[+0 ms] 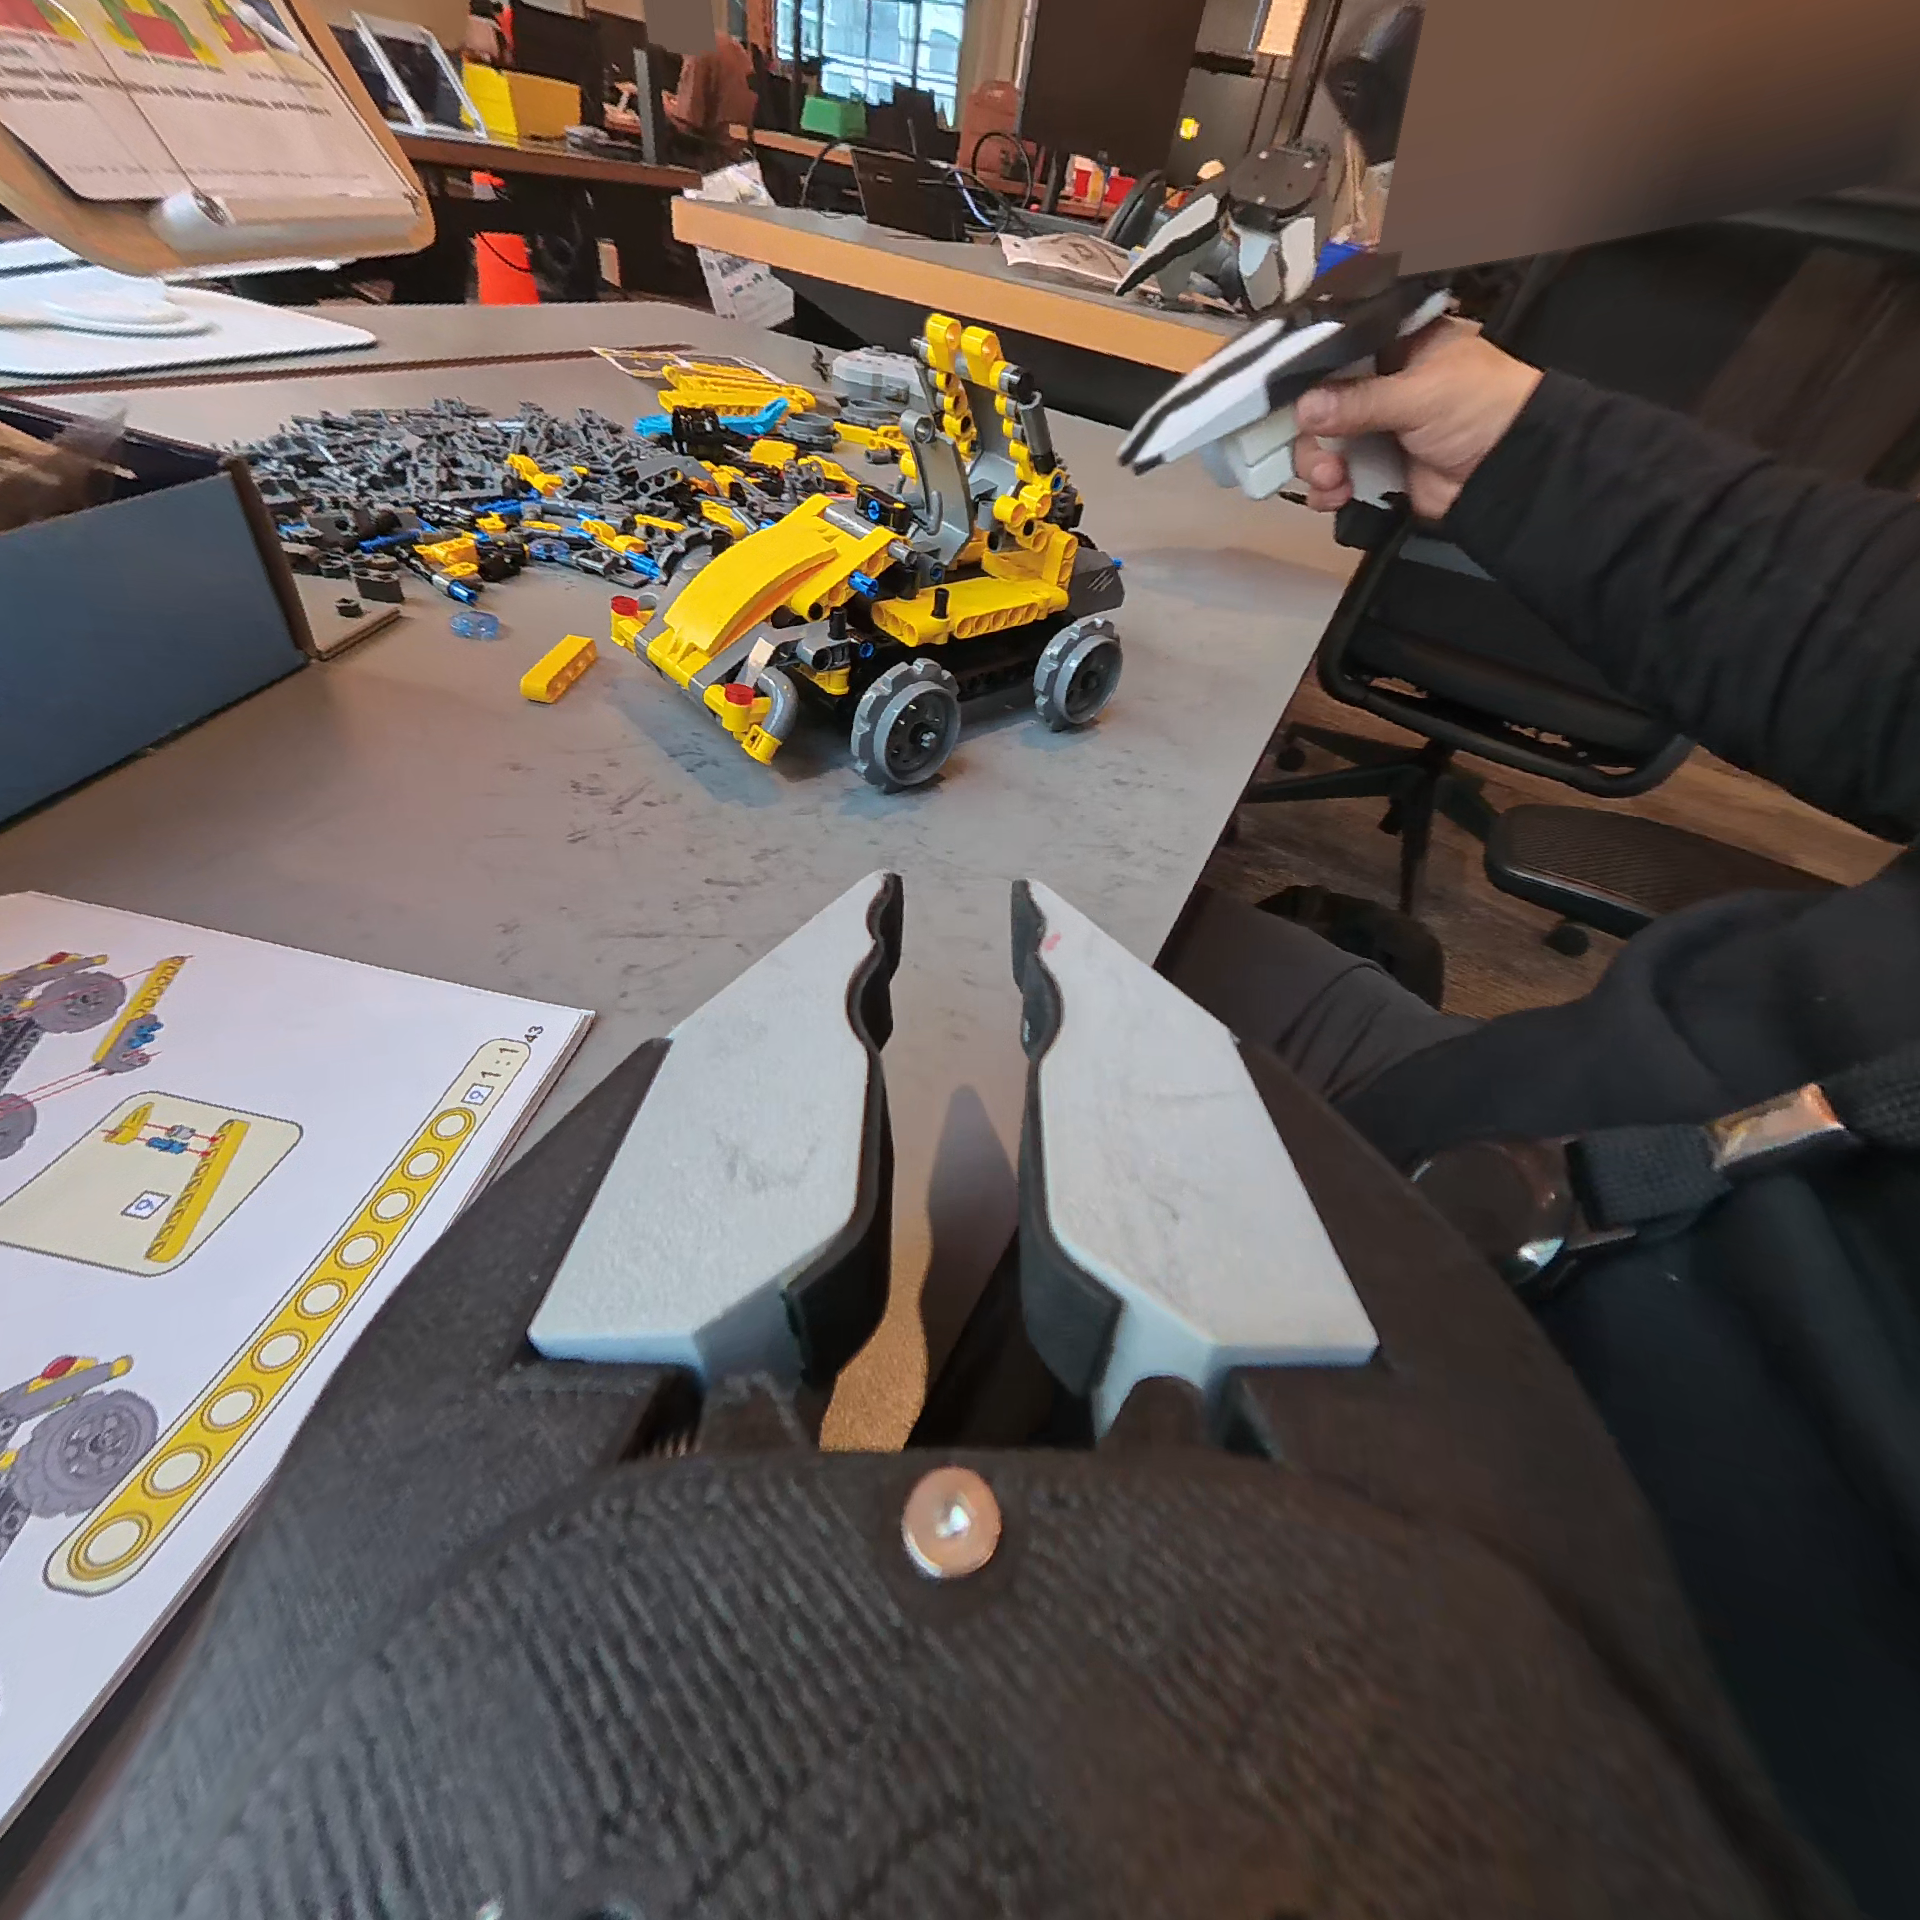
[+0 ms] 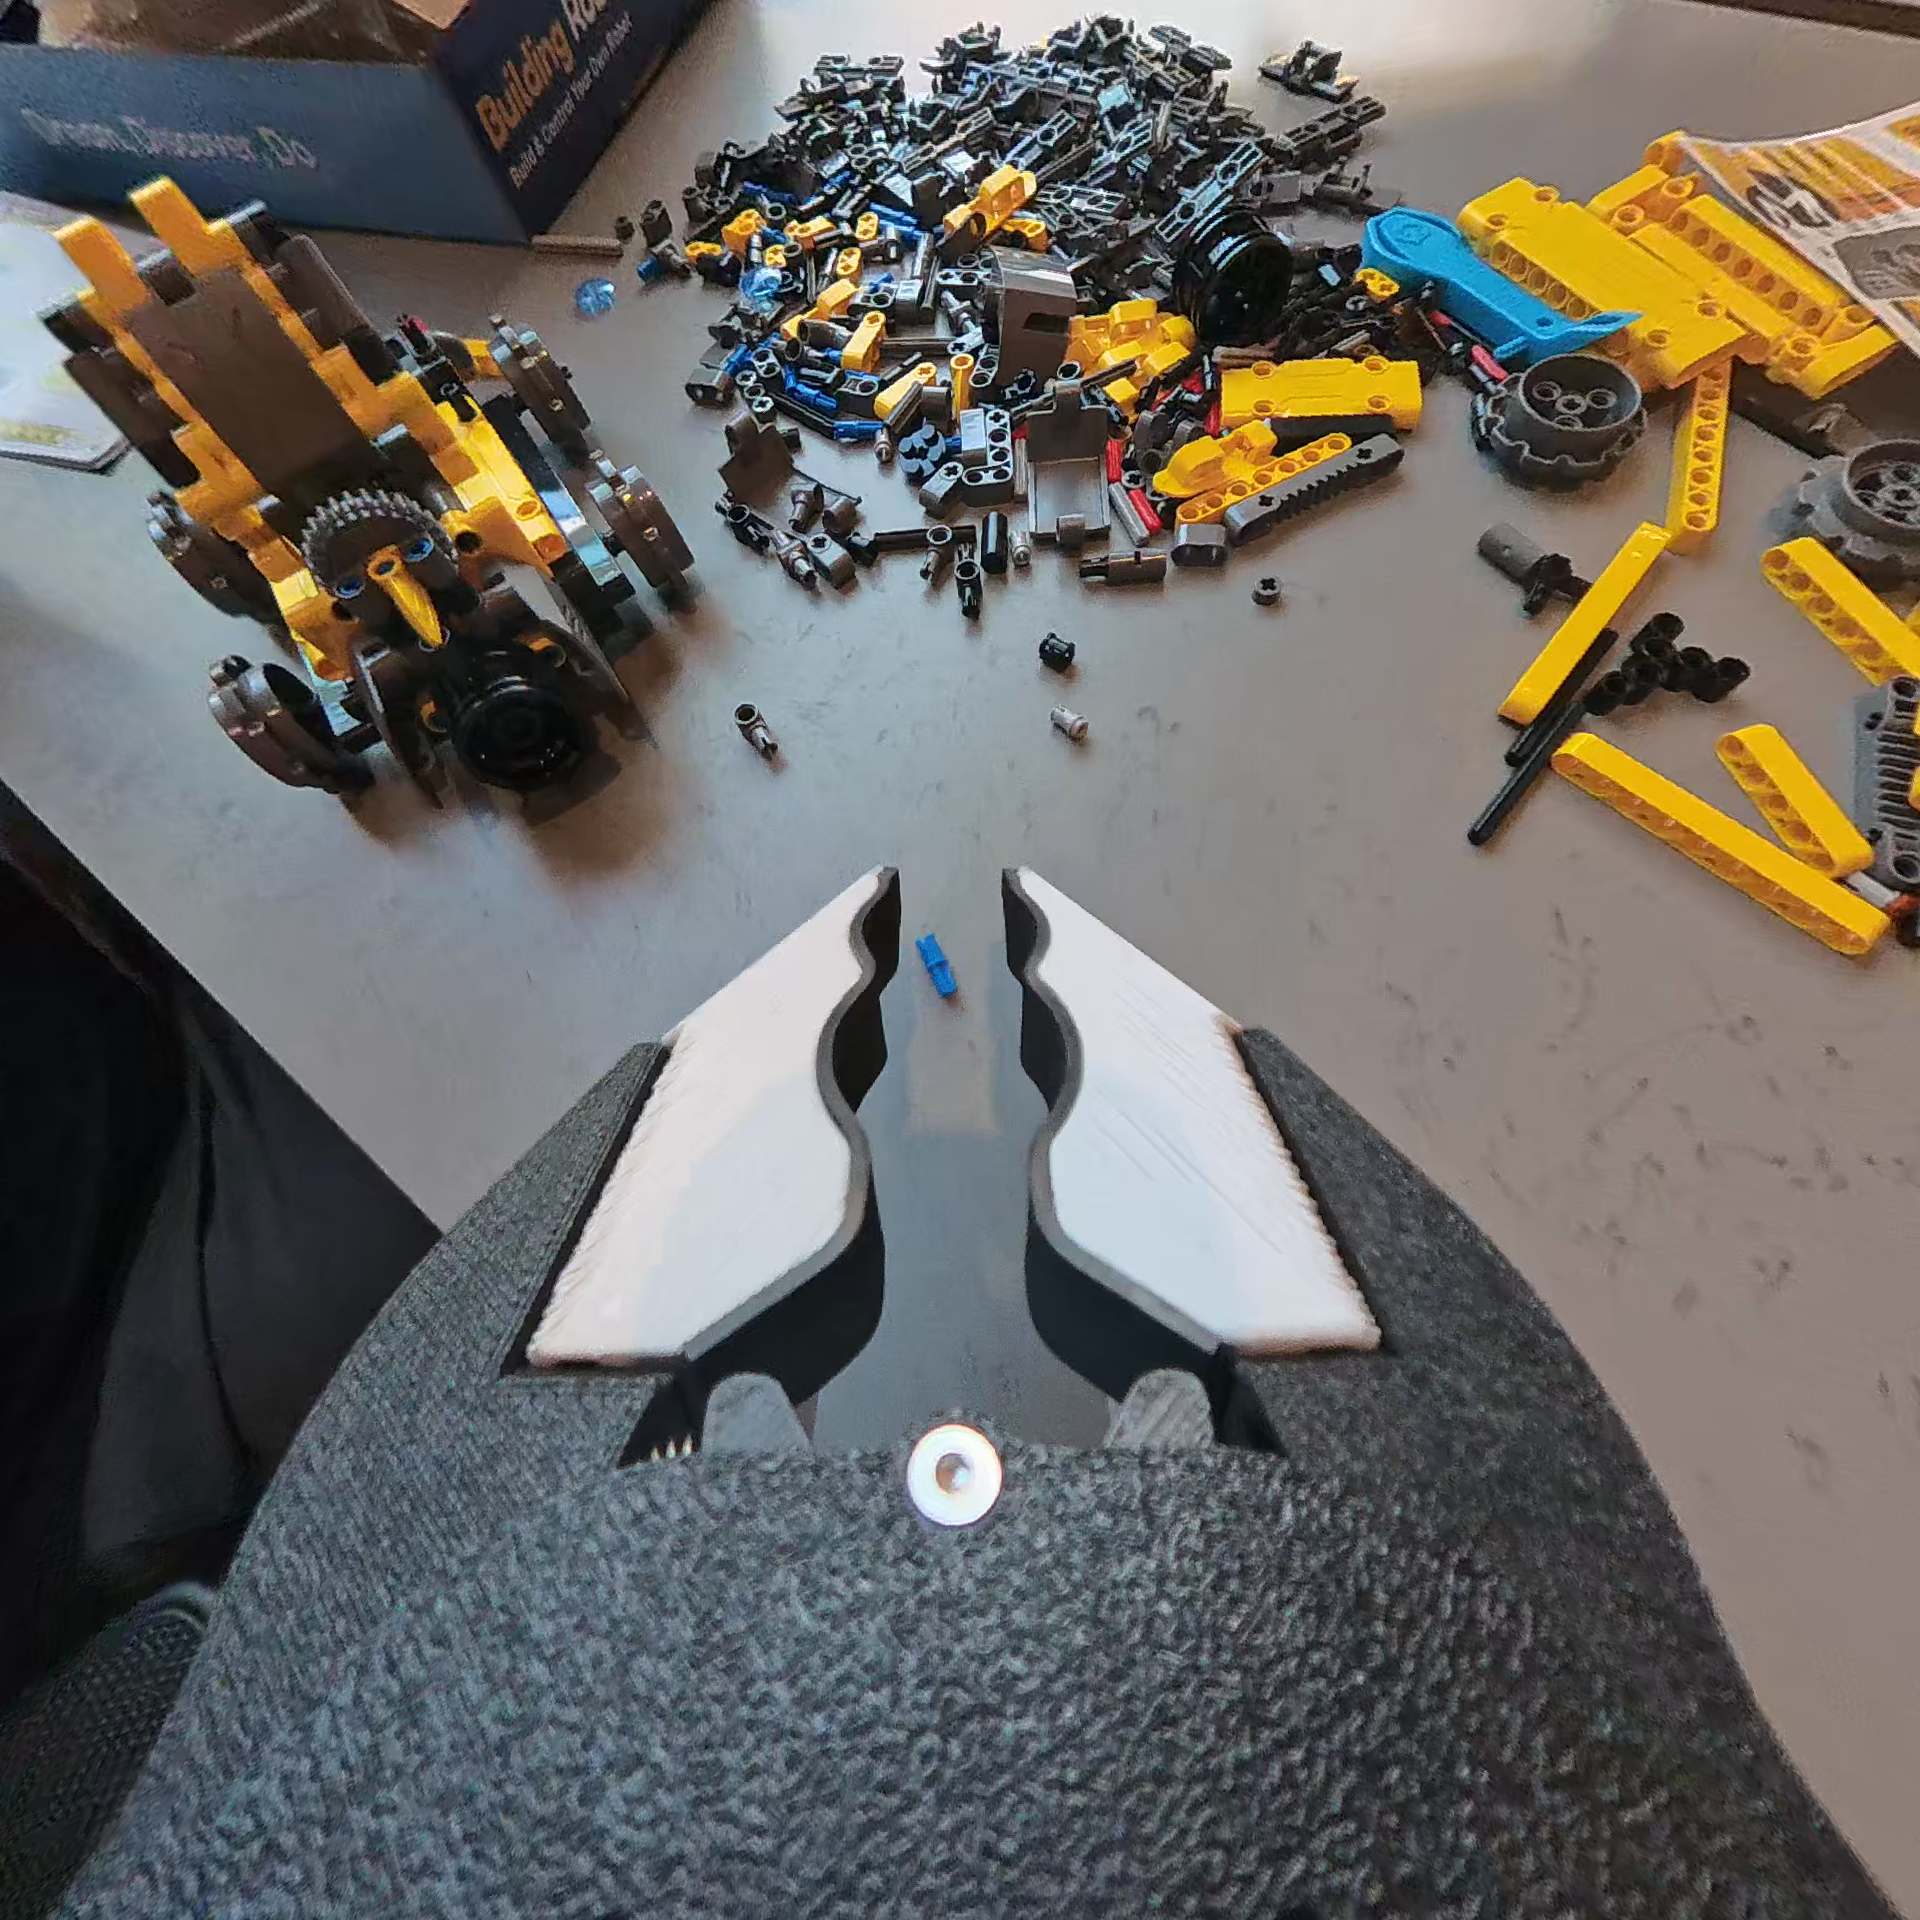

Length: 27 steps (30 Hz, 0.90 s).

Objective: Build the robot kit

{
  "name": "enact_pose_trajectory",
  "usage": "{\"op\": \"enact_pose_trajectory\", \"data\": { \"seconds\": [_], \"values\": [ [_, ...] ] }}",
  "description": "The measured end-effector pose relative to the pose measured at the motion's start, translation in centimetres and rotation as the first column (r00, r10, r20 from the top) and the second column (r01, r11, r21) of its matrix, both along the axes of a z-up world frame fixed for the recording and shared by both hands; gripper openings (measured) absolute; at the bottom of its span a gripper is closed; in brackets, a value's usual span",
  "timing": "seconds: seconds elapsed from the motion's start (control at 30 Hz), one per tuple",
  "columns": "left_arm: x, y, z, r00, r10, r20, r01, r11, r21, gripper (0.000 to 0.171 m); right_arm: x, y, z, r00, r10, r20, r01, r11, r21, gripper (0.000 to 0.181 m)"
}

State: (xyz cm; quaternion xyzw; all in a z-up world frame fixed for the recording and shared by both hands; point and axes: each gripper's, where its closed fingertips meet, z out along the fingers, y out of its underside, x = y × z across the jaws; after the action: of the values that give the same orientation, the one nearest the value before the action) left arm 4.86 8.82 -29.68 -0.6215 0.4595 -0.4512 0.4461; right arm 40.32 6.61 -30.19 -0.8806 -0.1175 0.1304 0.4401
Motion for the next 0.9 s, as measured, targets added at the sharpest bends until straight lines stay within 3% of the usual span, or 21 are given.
{"op": "enact_pose_trajectory", "data": {
  "seconds": [0.27,0.4,0.53,0.73,0.9],
  "values": [
    [0.6,0.9,1.0,0.999,0.044,-0.022,-0.045,0.995,-0.089,0.027,0.8,0.9,-0.2,0.999,-0.01,0.049,0.007,0.998,0.062,0.019],
    [1.2,1.5,3.1,0.999,0.051,-0.016,-0.052,0.999,-0.013,0.029,1.9,2.8,-0.1,0.993,-0.054,0.102,0.043,0.993,0.109,0.017],
    [1.1,2.9,2.6,0.992,0.075,-0.103,-0.063,0.991,0.115,0.029,2.8,4.0,0.0,0.99,-0.087,0.107,0.072,0.989,0.132,0.017],
    [2.0,4.1,3.8,0.995,0.053,-0.08,-0.035,0.978,0.206,0.026,3.4,5.4,1.6,0.981,-0.13,0.146,0.101,0.977,0.189,0.018],
    [3.5,4.5,2.5,0.991,0.001,-0.132,0.028,0.976,0.218,0.024,5.4,5.7,-0.8,0.977,-0.15,0.149,0.137,0.986,0.091,0.02]
  ]
}}
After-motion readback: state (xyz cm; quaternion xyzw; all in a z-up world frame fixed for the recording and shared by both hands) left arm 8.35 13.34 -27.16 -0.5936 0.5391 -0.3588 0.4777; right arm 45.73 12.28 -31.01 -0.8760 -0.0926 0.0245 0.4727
